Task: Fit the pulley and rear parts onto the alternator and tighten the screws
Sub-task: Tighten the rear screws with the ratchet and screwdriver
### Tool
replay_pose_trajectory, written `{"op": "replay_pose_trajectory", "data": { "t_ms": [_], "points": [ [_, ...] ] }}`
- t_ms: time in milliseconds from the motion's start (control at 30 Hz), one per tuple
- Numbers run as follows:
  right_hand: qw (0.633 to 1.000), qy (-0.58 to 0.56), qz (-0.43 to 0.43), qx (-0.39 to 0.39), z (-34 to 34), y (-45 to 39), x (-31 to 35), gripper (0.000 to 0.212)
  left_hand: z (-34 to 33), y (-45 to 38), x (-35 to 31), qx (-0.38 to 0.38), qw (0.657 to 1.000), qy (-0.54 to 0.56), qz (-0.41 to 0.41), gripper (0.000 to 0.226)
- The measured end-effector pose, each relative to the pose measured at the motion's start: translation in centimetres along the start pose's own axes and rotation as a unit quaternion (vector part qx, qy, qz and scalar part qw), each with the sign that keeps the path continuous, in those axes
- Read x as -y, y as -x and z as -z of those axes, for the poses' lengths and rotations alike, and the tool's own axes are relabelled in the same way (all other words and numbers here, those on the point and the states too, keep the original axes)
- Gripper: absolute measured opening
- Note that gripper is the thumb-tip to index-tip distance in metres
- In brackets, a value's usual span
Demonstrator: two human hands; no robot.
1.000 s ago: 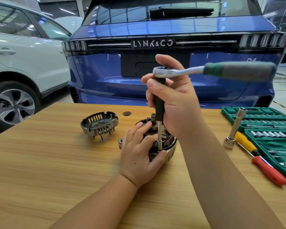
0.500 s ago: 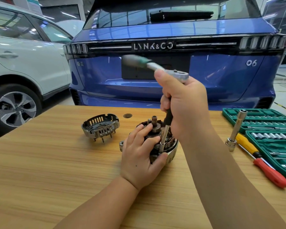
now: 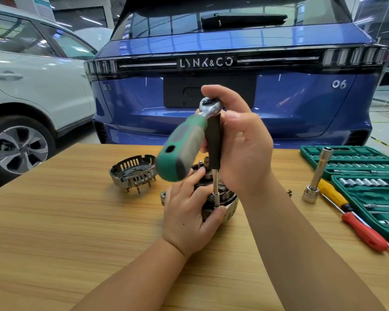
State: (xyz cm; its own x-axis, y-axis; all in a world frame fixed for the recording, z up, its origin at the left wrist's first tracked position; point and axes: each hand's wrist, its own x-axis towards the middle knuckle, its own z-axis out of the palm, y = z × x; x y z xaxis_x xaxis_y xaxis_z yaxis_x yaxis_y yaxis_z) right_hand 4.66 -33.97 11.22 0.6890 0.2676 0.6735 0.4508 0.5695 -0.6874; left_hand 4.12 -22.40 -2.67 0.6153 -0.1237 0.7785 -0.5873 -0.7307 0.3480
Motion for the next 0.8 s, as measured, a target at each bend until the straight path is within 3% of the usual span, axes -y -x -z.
{"op": "replay_pose_trajectory", "data": {
  "t_ms": [100,233,300,367,433,533,667,800],
  "points": [
    [0.999,0.042,0.002,-0.033,-0.2,0.0,0.4,0.022,-0.1,0.0,0.0,-0.007,1.000,-0.001,-0.002,0.037],
    [0.982,0.118,-0.002,-0.149,-1.1,0.0,0.7,0.038,-0.1,0.0,-0.1,0.011,1.000,-0.011,0.016,0.043],
    [0.968,0.164,0.002,-0.192,-0.7,0.0,0.9,0.029,0.0,0.0,-0.2,0.015,1.000,-0.011,0.017,0.046],
    [0.972,0.159,-0.034,-0.171,-0.2,0.0,1.1,0.021,0.0,0.0,-0.2,0.013,1.000,-0.009,0.019,0.046],
    [0.989,0.083,-0.074,-0.102,0.2,0.1,1.1,0.017,-0.1,-0.1,-0.2,0.006,1.000,-0.007,0.013,0.043],
    [0.996,0.070,-0.037,-0.028,0.0,0.3,0.4,0.035,-0.2,0.0,-0.1,-0.002,1.000,-0.001,0.002,0.037],
    [0.993,0.109,0.043,-0.021,-0.3,0.1,-0.1,0.038,-0.1,-0.1,-0.3,-0.001,1.000,0.002,0.002,0.037],
    [1.000,-0.007,-0.003,-0.004,-0.1,0.0,0.3,0.036,-0.1,-0.1,-0.2,0.014,1.000,-0.008,0.014,0.040]
  ]
}}
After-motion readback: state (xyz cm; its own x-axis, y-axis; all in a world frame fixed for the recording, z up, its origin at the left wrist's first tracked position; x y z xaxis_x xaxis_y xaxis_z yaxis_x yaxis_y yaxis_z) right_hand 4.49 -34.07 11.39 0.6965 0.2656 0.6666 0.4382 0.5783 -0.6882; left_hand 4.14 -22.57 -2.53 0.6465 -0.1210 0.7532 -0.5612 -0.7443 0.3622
